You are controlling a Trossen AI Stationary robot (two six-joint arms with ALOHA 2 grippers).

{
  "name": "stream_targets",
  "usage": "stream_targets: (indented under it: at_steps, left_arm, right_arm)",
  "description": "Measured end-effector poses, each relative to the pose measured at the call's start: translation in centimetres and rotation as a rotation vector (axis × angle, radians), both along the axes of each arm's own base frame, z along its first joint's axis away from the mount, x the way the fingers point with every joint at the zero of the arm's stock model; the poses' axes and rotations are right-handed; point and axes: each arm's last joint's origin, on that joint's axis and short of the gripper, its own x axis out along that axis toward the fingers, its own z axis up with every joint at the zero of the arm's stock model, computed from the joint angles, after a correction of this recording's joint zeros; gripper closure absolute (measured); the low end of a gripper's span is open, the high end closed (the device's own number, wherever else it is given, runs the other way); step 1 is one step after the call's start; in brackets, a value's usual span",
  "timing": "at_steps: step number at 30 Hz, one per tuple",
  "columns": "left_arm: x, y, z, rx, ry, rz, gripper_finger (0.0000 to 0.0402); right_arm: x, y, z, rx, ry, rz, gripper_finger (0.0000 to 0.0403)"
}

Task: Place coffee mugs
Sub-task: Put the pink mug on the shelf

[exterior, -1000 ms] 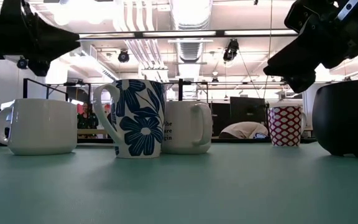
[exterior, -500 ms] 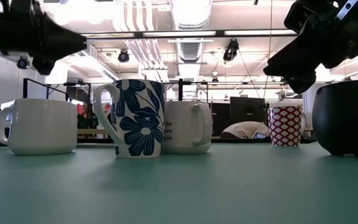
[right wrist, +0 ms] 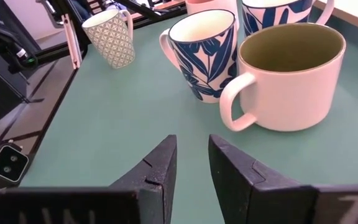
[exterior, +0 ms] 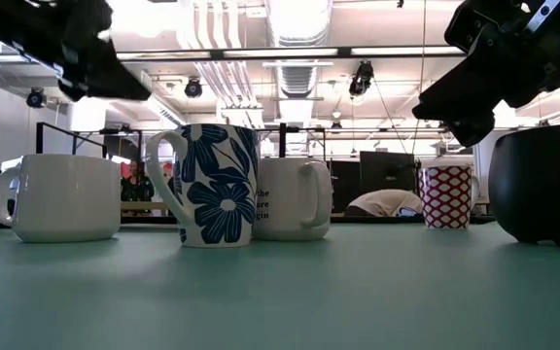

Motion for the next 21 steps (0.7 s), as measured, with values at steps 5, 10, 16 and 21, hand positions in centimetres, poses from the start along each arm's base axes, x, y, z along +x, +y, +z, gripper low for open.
stream_targets:
  at_steps: [5, 10, 16, 21]
  left_arm:
    - [0.4, 1.5, 0.7, -0.115, 0.186, 0.074, 0.0310]
    - [2.1, 2.1, 0.9, -0.321, 0.267, -0.037, 0.0310]
    - [2.7, 1.9, -1.1, -0.490, 0.487, 0.081, 0.0310]
    - [3.6, 1.4, -1.3, -0.571, 0.533, 0.057, 0.0310]
  right_arm:
    - [0.0, 0.0, 0.0, 0.000, 0.000, 0.000, 0.0318]
    - [0.0, 0.0, 0.0, 0.000, 0.001, 0.000, 0.0317]
    - [-0.1, 0.0, -0.2, 0.006, 0.009, -0.004, 0.0316]
    - [-0.2, -0.1, -0.5, 0.005, 0.036, -0.007, 0.0316]
